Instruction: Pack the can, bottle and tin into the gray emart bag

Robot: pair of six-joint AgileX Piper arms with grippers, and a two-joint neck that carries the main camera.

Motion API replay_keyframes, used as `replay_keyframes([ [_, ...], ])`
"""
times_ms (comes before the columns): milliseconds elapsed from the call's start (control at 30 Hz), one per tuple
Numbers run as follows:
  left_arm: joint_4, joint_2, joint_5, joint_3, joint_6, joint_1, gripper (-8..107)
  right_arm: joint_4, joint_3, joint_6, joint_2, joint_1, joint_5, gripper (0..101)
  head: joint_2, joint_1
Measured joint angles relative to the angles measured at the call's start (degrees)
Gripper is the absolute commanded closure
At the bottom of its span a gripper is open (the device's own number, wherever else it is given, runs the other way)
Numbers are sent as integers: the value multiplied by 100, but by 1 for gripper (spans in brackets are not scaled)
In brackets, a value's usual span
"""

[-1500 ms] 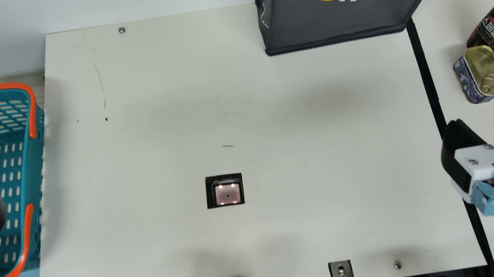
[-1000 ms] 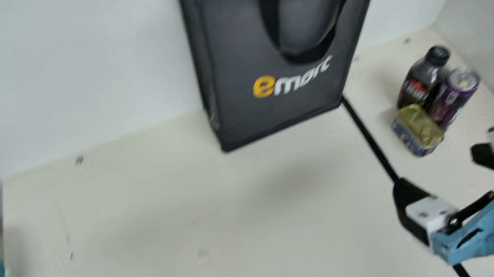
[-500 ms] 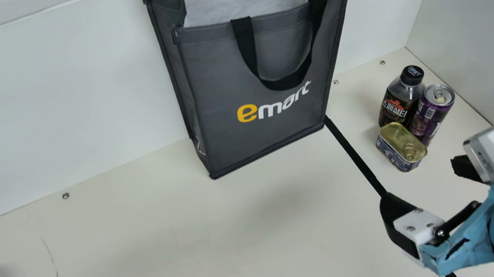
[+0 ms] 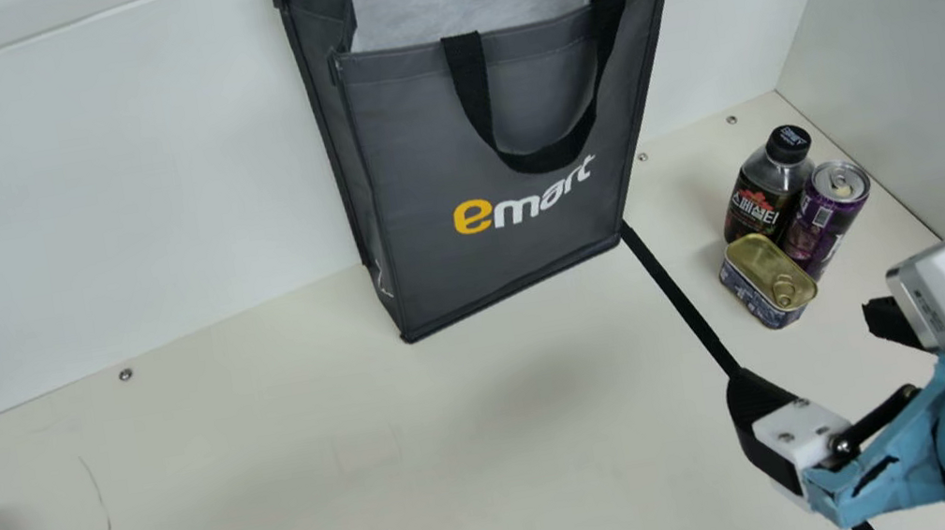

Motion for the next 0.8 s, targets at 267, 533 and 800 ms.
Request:
replay_keyframes([
  [267, 0, 0, 0, 0, 0, 0, 9, 0, 0, 0, 0, 0, 0, 10, 0, 0],
  [533, 0, 0, 0, 0, 0, 0, 9, 0, 0, 0, 0, 0, 0, 10, 0, 0],
  [800, 0, 0, 0, 0, 0, 0, 9, -45, -84, 25, 153, 115, -69, 10, -9, 0],
])
